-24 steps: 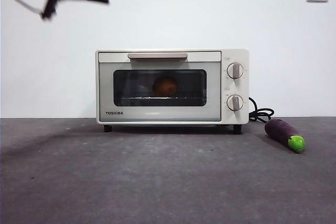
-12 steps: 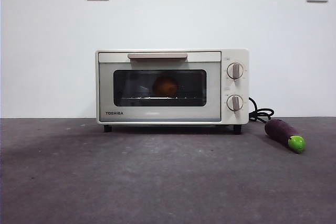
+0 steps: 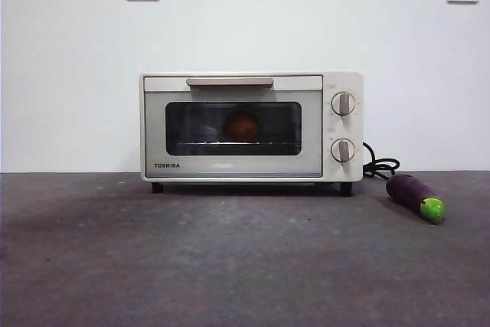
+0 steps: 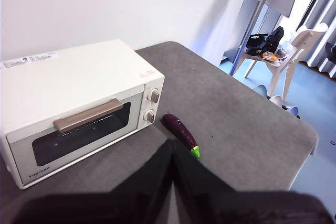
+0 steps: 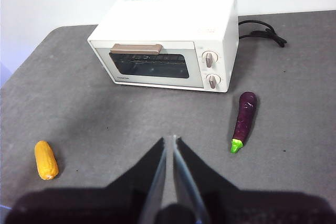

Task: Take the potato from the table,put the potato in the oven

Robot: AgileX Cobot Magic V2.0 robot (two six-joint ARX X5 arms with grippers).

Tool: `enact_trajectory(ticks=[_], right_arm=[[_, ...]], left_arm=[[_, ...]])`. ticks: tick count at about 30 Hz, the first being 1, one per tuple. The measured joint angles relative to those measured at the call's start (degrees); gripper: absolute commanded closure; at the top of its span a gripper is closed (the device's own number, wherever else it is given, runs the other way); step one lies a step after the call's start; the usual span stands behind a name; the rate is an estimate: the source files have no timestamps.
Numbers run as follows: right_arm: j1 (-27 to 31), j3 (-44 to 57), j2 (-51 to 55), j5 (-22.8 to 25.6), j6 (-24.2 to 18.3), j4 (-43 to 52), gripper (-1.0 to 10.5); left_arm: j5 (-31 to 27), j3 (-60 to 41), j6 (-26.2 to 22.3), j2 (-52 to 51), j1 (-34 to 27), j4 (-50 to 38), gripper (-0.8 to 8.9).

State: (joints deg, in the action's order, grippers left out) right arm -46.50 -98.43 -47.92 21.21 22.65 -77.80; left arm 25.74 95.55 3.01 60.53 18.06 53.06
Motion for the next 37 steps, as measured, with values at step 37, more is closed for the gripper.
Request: enact_trajectory(ticks=[37], right_arm=[[0.0, 0.0, 0.0, 0.0, 0.0, 0.0, 9.1]], left_arm=[[-24.3, -82.4, -10.3, -41.2, -18.8, -55.4, 8.18]])
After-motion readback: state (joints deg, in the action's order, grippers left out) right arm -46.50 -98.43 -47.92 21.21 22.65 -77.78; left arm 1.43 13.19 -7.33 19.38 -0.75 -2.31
